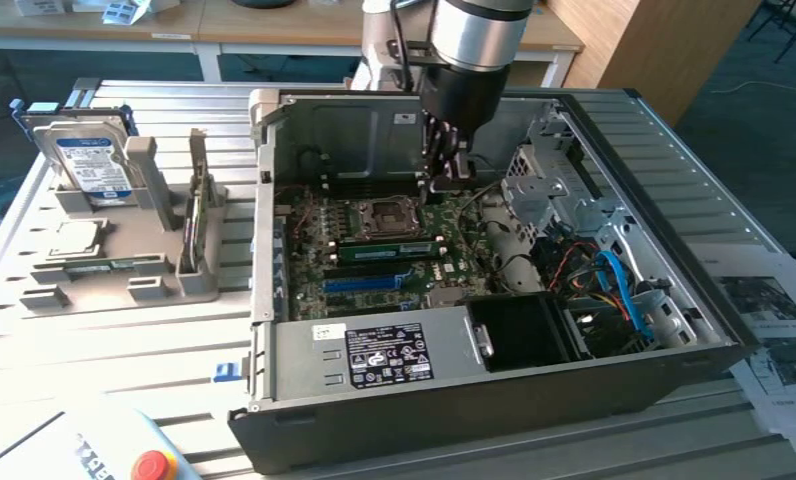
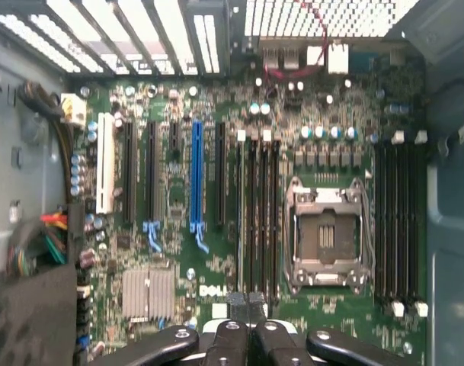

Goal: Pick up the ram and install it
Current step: 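Press down the ram until it locks into place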

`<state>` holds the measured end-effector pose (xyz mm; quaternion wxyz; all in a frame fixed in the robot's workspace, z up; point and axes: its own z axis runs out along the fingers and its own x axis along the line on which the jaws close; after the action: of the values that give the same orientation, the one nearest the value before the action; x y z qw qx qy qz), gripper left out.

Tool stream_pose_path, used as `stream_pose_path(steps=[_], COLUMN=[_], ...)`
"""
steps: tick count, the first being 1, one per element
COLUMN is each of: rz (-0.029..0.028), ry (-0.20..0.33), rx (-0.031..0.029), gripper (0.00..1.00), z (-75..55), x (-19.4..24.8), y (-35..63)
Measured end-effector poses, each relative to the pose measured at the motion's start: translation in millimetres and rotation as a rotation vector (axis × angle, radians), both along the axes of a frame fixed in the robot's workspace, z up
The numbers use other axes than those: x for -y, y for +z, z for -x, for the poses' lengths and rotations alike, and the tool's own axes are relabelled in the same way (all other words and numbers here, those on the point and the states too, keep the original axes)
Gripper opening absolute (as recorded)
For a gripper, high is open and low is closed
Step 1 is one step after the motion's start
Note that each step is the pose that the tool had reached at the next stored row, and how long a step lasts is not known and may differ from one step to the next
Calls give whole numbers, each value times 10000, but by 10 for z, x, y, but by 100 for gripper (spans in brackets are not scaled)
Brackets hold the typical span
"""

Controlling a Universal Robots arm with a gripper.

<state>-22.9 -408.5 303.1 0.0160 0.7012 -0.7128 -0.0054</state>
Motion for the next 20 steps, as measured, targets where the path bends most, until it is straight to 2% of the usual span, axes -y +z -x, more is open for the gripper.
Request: stream_pose_path(steps=[7, 13, 20], rz=[0, -1, -1], ry=[1, -1, 0], rx=[-15, -15, -15], gripper=[10, 10, 10], z=[-230, -233, -233], x=[0, -1, 0], y=[0, -12, -128])
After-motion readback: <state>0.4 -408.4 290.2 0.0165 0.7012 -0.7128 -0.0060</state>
